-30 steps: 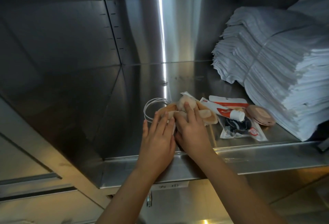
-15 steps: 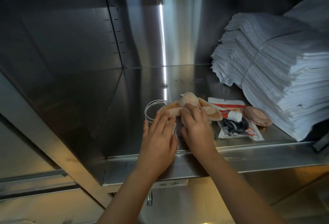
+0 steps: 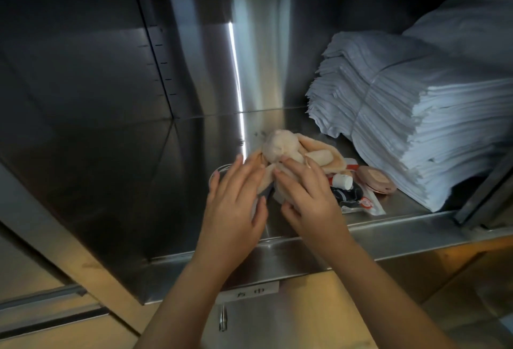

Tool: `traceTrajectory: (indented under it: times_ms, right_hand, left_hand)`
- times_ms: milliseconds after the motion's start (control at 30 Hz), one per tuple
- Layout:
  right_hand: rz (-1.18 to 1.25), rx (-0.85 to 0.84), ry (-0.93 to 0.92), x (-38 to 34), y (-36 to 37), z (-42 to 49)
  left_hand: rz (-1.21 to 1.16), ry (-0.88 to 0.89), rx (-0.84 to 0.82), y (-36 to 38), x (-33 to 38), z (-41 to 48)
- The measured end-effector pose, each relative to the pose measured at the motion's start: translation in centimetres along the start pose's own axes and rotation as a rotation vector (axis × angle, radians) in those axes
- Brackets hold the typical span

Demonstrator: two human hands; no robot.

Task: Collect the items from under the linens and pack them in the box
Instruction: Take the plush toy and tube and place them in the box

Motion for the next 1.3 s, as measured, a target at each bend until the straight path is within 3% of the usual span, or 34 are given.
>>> traceTrajectory:
  times_ms: [133,400,533,833,1133,1300]
  right_hand:
    - [0.119,-0.097,-0.053,-0.6,-0.7,0.0]
    - [0.401,-0.041,0.021,-2.0,-1.2,-0.9]
    - [0.429,-0.078,0.015,-2.7,-1.3,-1.3]
    - [0.169,-0.190,0.063,-2.0,-2.2,-2.4]
    - [-0.210,-0.237,0.226,3.9,-3.2,-2.1]
    - [-0.266,-0.316,0.309,7.2,-2.4,-1.0]
  left_hand:
    - [0.182,0.255,0.001,-0.7,1.6,1.1]
    - [0.268,0.310,-0.084,0.2,2.1,1.1]
    - [0.172,0.358,-0.098,0.4,1.7,0.4]
    - [0.195,0.299,-0.110,0.4,-0.5,-0.5]
    - [0.281,0.290,-0.154,1.3,-0.8,-0.1]
    - [0.292,0.315,-0.156,2.2,0.3,0.9]
Point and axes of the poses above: each hand's wrist, its own z-axis towards the middle knuckle, its own y-axis out of the palm, x = y × z, the point moved 4 cm from there along z, towards the middle knuckle, and after that the axes turned 14 degrees about z, right-handed, at the moved point
